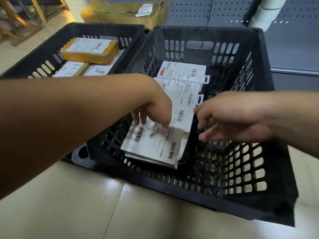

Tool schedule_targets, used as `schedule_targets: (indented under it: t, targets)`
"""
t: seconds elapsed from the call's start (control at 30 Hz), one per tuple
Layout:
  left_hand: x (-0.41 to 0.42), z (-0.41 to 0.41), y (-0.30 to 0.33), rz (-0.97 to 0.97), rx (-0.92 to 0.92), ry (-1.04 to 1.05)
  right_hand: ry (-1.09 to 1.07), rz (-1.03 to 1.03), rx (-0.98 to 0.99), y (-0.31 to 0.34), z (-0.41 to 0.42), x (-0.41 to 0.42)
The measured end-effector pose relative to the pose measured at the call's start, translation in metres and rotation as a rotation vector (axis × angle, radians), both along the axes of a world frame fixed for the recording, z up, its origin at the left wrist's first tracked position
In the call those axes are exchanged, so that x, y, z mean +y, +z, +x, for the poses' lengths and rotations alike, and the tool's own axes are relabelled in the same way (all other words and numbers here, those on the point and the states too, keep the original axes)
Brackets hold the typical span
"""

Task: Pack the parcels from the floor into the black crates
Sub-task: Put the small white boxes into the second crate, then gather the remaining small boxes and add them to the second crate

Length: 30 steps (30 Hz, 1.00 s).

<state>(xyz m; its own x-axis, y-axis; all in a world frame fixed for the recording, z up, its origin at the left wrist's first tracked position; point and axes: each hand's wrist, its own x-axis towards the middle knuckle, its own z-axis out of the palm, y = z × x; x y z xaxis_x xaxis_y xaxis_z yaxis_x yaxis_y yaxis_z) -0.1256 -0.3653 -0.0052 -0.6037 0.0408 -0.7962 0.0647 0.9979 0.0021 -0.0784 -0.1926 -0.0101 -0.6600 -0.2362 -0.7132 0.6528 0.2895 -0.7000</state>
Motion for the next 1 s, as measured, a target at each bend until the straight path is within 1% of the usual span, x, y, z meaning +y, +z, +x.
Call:
schedule_targets:
  t: [0.13, 0.2, 0.3, 0.4, 0.5, 0.67, 0.8, 0.9, 1.0]
  targets:
    - [0.018, -0.019, 0.012, 0.103, 0.182, 0.026, -0.027, -0.101, 0.136, 0.033, -0.009, 0.035]
    - [0.028, -0.027, 0.018, 0.172, 0.249, 0.052, -0.057, -0.099, 0.233, 0.050, -0.015, 0.056]
    - [0.048, -0.036, 0.029, 0.281, 0.374, 0.092, -0.186, -0.115, 0.342, 0.068, -0.026, 0.097]
    - [0.078, -0.038, 0.040, 0.265, 0.566, -0.015, -0.320, -0.170, 0.402, 0.072, -0.030, 0.147]
    - [0.118, -0.028, 0.052, 0.384, 0.719, -0.042, -0.443, -0.149, 0.413, 0.066, -0.027, 0.197]
    - [0.191, -0.011, 0.070, 0.654, 0.790, 0.016, -0.575, -0.013, 0.360, 0.046, -0.014, 0.267]
    - [0.243, 0.001, 0.062, 0.716, 0.821, -0.063, -0.613, 0.139, 0.341, 0.033, 0.002, 0.322]
    - [0.281, 0.008, 0.050, 0.732, 0.781, -0.122, -0.649, 0.255, 0.316, 0.025, 0.015, 0.374]
    - [0.320, 0.015, 0.039, 0.757, 0.719, -0.134, -0.726, 0.336, 0.281, 0.015, 0.030, 0.424]
